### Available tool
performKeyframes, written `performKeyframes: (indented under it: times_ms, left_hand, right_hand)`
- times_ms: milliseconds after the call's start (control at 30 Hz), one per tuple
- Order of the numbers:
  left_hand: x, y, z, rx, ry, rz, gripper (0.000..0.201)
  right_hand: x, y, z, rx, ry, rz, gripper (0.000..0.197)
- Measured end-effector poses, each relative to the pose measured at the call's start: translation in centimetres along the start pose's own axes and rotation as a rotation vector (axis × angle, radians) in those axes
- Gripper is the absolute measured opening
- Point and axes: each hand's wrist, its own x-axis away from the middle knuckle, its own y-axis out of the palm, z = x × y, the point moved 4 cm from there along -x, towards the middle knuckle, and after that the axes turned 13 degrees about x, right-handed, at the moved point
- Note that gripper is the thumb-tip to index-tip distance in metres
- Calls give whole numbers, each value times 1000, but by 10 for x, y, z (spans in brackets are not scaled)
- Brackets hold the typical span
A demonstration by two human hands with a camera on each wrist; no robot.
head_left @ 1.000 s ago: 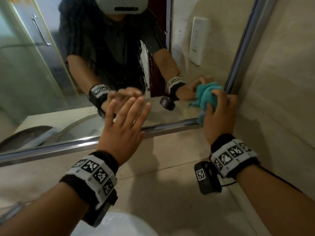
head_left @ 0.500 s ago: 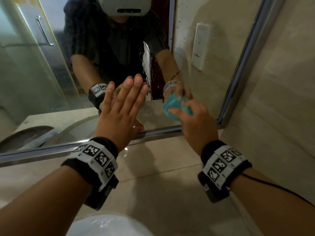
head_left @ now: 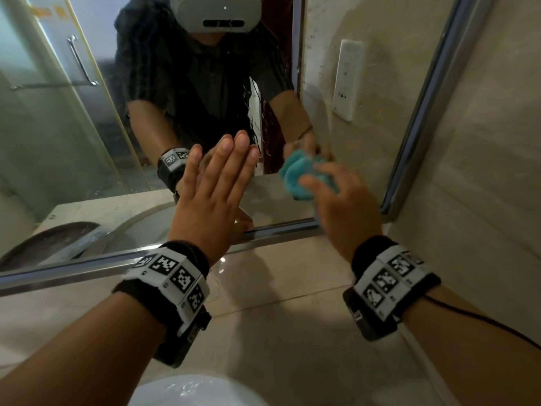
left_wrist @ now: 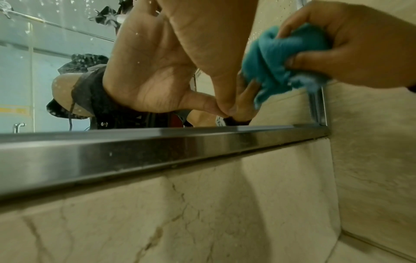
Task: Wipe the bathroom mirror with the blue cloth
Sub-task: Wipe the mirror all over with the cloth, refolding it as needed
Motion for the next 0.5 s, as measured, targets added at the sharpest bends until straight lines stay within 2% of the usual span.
performKeyframes:
  times_ms: [100, 133, 167, 233, 300, 333, 400, 500]
  left_hand:
    - [0, 1, 0, 11, 1, 4, 121]
    - [0, 1, 0, 11, 3, 9, 120]
    - [0, 1, 0, 14, 4, 14, 120]
    - [-1, 0, 0, 16, 2, 18, 120]
    - [-1, 0, 0, 8, -2, 10, 120]
    - [0, 0, 0, 9, -6, 8, 120]
    - [-1, -1, 0, 12, -15, 7, 121]
    - [-1, -1, 1, 5, -19, 8, 121]
  right_hand:
    - [-22, -18, 38, -31, 343, 176, 34]
    - [-24, -19, 40, -30, 413, 219, 33]
    - [-21, -16, 35, 8, 404, 232, 33]
    - [-6, 2, 12, 48, 174, 172, 35]
    - [20, 20, 2, 13, -78, 46, 36]
    - [27, 22, 7, 4, -109, -5, 36]
    - [27, 16, 30, -11, 39, 7, 33]
    - [9, -7, 63, -139, 427, 138, 31]
